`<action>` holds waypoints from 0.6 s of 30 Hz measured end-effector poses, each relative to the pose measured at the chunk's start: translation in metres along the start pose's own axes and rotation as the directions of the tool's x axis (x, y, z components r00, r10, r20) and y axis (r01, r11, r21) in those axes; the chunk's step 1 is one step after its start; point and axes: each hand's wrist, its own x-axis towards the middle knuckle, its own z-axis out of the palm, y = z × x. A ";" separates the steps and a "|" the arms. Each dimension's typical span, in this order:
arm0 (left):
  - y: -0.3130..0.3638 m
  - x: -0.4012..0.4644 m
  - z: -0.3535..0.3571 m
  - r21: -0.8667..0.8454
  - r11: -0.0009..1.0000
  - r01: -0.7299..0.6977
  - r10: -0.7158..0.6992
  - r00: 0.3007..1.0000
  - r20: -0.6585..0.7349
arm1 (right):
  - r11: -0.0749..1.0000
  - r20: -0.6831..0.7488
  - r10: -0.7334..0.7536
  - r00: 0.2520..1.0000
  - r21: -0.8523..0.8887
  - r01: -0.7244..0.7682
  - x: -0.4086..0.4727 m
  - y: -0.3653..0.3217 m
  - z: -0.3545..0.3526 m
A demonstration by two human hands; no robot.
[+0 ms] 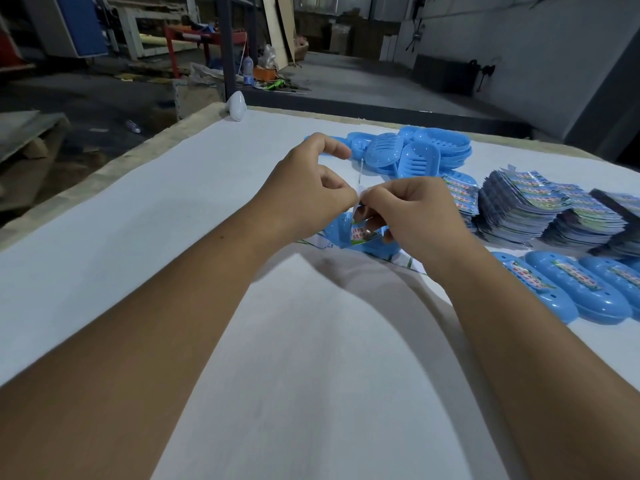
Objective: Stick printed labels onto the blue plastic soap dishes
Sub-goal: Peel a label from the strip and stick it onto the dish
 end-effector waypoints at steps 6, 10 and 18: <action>-0.001 0.001 0.001 -0.007 1.000 -0.013 0.013 1.000 0.004 | 1.000 -0.005 0.011 1.000 0.024 -0.011 -0.001 -0.003 -0.001; -0.004 0.002 0.003 0.005 1.000 -0.024 0.024 1.000 -0.001 | 1.000 -0.007 0.006 1.000 0.017 -0.006 -0.002 -0.004 -0.001; -0.010 0.006 0.001 -0.037 0.999 -0.016 0.016 1.000 -0.001 | 0.999 0.033 0.012 0.999 0.039 -0.013 -0.002 -0.004 -0.001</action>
